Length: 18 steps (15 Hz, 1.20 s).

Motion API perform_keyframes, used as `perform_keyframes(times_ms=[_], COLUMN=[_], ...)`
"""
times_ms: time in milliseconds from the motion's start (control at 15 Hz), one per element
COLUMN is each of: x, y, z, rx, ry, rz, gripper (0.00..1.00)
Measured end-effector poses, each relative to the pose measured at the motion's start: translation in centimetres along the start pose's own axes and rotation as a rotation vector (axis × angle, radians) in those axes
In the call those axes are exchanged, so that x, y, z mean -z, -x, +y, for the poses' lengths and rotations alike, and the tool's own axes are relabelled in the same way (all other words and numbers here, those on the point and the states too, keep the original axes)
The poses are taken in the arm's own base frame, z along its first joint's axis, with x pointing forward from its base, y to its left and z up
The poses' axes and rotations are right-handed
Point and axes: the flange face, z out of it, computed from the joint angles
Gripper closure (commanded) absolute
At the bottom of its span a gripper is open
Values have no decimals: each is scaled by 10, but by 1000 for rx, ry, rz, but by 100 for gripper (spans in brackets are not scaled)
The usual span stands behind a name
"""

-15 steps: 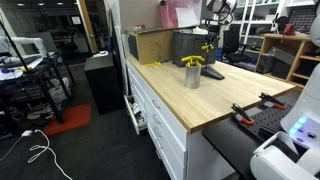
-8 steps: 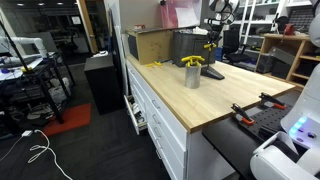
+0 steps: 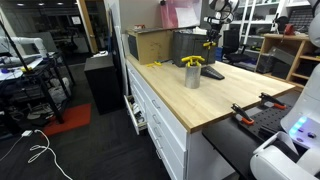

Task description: Put one wrench on the black stand.

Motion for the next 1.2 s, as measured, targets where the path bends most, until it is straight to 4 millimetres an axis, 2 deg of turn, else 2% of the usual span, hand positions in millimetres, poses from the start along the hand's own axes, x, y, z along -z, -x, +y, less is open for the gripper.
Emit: perform_keyframes(times_ms=[467,1200], x=[-13,-15], y=[7,8], z=[-3,-2], rx=[9,10], ry=[10,25], rz=[-19,-30], gripper=[94,94])
